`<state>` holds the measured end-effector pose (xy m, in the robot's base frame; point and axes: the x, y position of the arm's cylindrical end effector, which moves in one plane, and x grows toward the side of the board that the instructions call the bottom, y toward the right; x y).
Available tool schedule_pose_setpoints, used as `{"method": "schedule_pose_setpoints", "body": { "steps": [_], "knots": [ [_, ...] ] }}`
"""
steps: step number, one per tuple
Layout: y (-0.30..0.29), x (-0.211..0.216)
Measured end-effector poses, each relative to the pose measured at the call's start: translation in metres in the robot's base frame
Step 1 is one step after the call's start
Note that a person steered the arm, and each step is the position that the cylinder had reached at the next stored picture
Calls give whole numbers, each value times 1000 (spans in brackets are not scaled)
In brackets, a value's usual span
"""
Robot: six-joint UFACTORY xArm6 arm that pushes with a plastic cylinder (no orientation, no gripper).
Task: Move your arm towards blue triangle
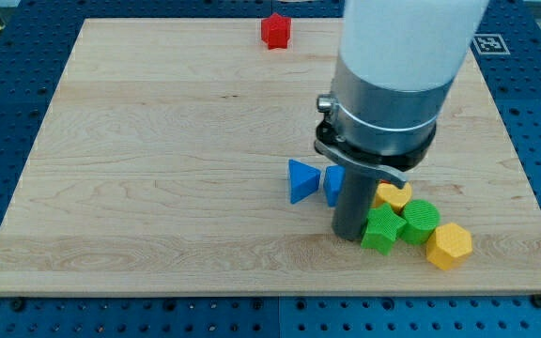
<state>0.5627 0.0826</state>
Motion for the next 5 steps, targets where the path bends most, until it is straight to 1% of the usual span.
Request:
{"method": "schedule_pose_setpoints", "body": {
  "steps": [2,3,4,5],
  "knots": [
    [36,0],
    [38,0],
    [-25,0],
    [-124,-3]
  ]
}}
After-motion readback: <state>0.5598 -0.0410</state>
